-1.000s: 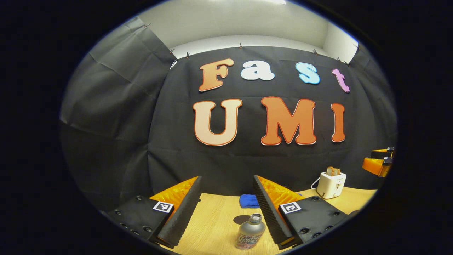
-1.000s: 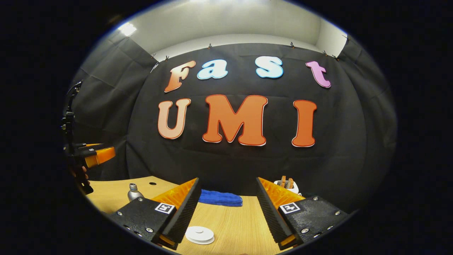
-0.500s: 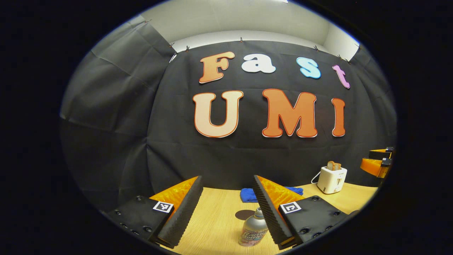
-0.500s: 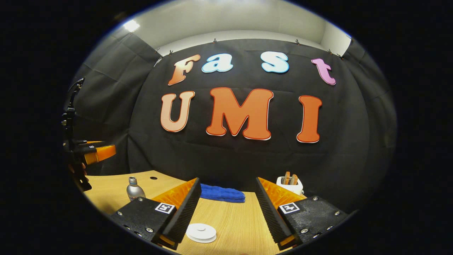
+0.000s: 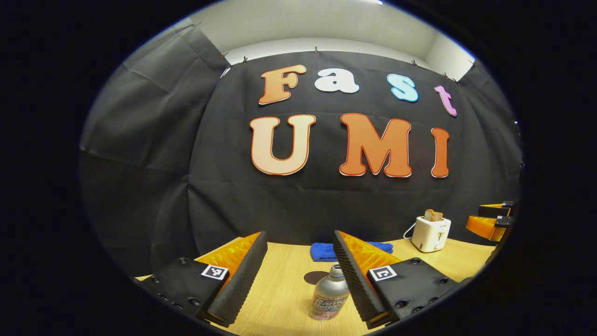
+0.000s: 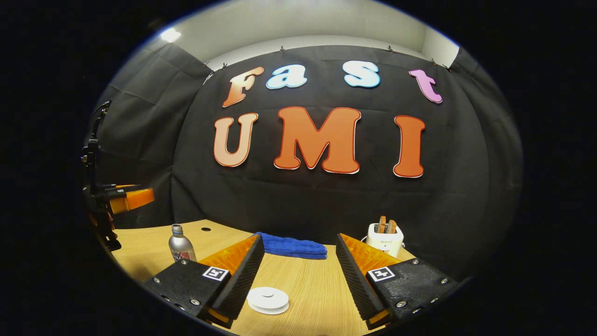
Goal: Open the teacup lid with one hand, grasp the water bottle and pour water into the teacup with the other hand; after pouring, place the water bottle on the coaster and then close the teacup lid.
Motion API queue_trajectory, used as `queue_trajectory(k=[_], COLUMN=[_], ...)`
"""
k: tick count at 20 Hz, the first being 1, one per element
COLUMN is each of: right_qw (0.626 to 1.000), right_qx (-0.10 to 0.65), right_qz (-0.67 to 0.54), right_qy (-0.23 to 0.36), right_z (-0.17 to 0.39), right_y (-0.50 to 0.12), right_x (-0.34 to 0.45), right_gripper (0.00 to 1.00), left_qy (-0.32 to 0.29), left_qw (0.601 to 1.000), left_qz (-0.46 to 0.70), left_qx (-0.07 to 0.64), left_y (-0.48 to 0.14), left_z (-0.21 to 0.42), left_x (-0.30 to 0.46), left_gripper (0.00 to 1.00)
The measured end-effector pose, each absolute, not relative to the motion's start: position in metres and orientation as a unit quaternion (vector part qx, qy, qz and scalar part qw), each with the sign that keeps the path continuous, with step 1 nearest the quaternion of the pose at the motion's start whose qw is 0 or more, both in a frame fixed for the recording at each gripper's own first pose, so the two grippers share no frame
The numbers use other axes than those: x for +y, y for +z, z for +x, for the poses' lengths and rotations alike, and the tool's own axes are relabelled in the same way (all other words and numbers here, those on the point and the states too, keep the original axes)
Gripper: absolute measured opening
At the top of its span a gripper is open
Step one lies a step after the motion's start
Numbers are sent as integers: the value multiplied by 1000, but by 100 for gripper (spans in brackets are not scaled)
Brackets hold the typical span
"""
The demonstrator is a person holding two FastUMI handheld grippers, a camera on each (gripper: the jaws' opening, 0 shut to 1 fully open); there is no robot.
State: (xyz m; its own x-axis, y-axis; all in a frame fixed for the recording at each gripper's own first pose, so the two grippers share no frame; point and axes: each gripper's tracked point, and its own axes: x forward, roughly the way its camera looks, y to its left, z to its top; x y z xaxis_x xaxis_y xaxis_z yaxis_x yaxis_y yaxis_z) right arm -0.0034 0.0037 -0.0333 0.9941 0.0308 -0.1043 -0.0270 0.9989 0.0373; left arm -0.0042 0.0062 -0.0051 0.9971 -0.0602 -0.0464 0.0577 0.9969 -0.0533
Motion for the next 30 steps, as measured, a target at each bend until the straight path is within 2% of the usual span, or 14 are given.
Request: queue_trajectory(k=[11, 17, 30], right_qw=[998, 994, 972], right_qx=[59, 93, 217], right_qz=[16, 7, -10], right_qy=[26, 52, 94], right_z=[-2, 2, 10], right_y=[-44, -77, -180], right_x=[14, 33, 63], right_gripper=[94, 94, 74], left_qy=[-30, -26, -54], left_qw=[999, 998, 996], left_qz=[-24, -19, -14], left_qx=[29, 53, 72], left_y=[-17, -40, -67], left_z=[-7, -5, -9], left_x=[7, 11, -9], left_gripper=[94, 94, 94])
